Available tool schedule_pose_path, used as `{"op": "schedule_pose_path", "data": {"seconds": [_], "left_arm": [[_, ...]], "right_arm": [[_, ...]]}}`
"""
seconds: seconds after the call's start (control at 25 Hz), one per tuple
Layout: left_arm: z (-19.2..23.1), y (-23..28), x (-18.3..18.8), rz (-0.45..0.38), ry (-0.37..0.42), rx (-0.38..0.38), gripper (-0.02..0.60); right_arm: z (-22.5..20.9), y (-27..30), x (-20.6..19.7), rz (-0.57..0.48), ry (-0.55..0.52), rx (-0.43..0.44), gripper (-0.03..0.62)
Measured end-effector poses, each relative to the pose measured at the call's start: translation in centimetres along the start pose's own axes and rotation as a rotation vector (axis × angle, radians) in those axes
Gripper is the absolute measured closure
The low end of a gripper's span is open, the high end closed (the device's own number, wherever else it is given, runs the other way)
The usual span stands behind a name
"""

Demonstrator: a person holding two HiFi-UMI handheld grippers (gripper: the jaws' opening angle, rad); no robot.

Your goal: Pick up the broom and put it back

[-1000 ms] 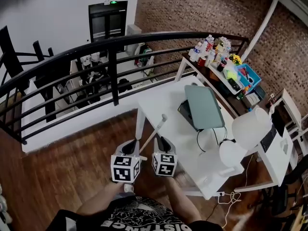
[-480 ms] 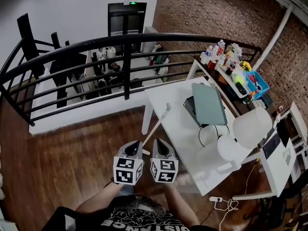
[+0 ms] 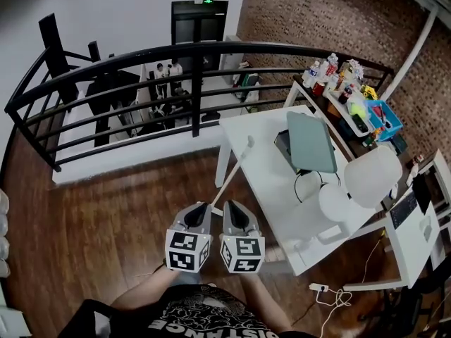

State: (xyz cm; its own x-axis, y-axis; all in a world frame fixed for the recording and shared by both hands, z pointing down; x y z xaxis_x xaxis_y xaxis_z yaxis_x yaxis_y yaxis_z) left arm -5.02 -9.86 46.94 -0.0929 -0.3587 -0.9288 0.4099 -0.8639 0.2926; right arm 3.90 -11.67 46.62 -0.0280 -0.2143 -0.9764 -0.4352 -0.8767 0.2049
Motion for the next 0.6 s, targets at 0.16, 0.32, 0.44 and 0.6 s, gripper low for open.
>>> {"op": "schedule_pose_path", "data": {"seconds": [0.16,0.32,0.44,0.6], "left_arm": [[-1.3,-0.7,-0.6,0.003,0.016,-0.006,0.577],[-1.6,-1.2,-0.8,-0.003,0.026,0.0,0.577],[-1.9,-1.5,-0.9,-0.004,0.028,0.009,0.577],[-1.9,-1.8,-1.3,0.006,0.023,0.015,0.577]], "right_arm": [[-0.2,-1.6,-0.1,-0.015,0.013,0.007,0.594],[0.1,-2.3,-0.5,-0.019,0.019,0.018,0.594],[0.0,-2.6,-0.7,-0.019,0.024,0.027,0.594],[0.3,-2.7,-0.8,-0.021,0.025,0.035,0.594]]}}
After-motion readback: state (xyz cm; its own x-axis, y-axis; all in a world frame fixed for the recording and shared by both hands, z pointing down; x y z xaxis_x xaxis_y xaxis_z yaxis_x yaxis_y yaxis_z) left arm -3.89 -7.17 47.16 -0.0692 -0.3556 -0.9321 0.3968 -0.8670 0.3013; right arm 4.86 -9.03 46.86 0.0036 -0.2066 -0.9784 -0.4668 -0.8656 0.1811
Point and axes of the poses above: the fingertips, and each gripper's own axes: y forward along the fingers, z to its left, x out of its top, the point moved 4 cm from there along -y, backward along the fingers, and after that the axes turned 5 degrees about -x, right-handed, at the moved point
